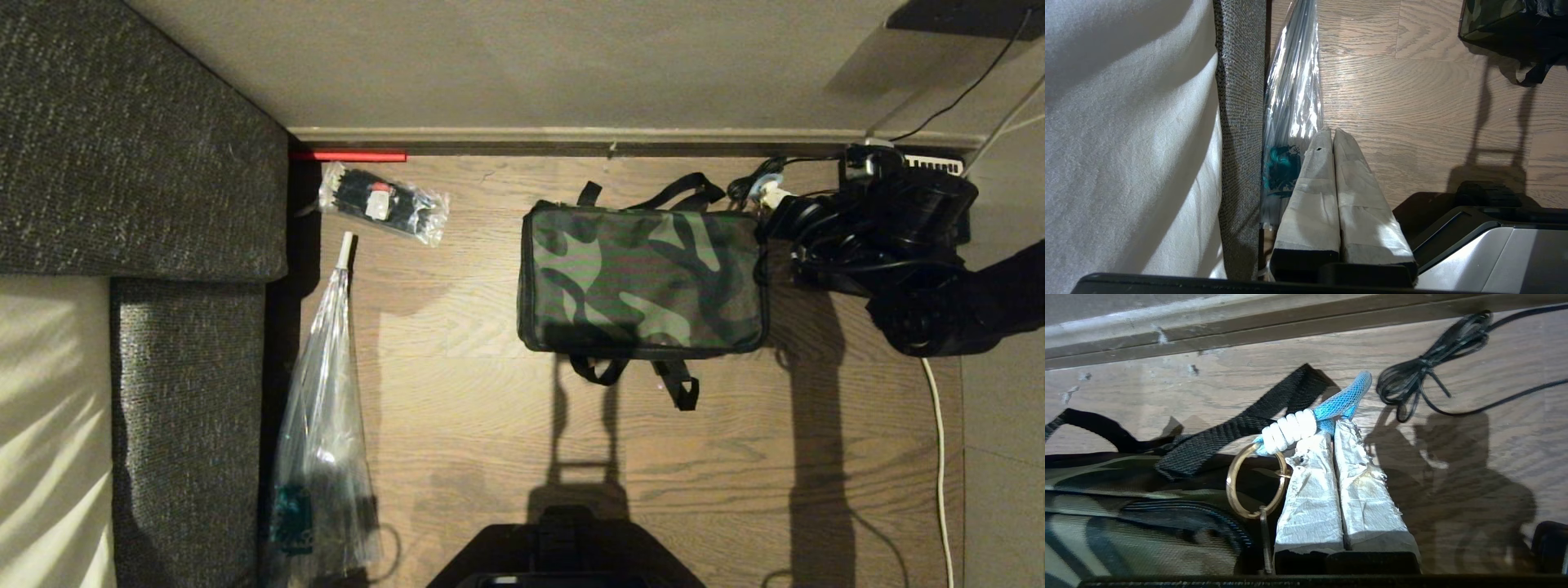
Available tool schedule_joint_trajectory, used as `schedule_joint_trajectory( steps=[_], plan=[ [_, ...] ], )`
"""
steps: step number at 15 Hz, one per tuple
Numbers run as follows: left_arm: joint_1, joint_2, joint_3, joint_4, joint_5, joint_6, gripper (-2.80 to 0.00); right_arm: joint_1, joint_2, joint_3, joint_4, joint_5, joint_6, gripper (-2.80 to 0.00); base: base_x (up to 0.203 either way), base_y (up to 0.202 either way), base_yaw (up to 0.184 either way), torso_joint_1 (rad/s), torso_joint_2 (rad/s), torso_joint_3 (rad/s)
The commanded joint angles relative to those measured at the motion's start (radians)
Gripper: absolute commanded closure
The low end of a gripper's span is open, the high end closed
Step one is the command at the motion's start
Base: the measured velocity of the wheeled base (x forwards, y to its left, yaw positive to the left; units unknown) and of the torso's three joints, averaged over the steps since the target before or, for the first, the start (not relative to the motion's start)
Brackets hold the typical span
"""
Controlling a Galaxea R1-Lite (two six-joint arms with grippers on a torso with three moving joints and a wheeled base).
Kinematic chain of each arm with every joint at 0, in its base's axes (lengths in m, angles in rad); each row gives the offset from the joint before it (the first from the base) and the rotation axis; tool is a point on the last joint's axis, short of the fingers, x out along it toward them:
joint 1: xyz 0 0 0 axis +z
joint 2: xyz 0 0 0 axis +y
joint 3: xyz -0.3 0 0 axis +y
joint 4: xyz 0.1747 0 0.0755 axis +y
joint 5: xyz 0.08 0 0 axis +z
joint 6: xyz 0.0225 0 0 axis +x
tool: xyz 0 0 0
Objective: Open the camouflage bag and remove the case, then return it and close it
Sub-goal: Open the top of the storage box
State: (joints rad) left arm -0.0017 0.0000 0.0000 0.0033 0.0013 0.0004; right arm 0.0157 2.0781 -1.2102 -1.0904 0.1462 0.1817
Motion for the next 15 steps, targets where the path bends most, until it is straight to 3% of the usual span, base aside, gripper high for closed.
schedule_joint_trajectory(
  steps=[1,11,12,15],
  plan=[
    [0.0,0.0,0.0,0.0,0.0,0.0,0.0,0.013,-0.001,-0.002,-0.012,0.0,0.001,0.0,0.0,0.0,0.0,0.0,0.0,0.0],
    [0.0,0.0,0.0,0.0,0.0,0.001,0.0,0.006,-0.003,0.034,-0.018,-0.001,-0.005,0.0,0.0,0.0,0.0,0.0,0.0,0.0],
    [0.0,0.0,0.0,0.0,0.0,0.0,0.0,-0.002,-0.004,0.046,-0.024,0.001,-0.004,-2.8,0.0,0.0,0.0,0.0,0.0,0.0],
    [0.0,0.0,0.0,0.0,0.0,0.0,0.0,-0.033,0.001,0.058,-0.032,0.004,-0.007,-2.8,0.0,0.0,0.0,0.0,0.0,0.0]
  ],
)
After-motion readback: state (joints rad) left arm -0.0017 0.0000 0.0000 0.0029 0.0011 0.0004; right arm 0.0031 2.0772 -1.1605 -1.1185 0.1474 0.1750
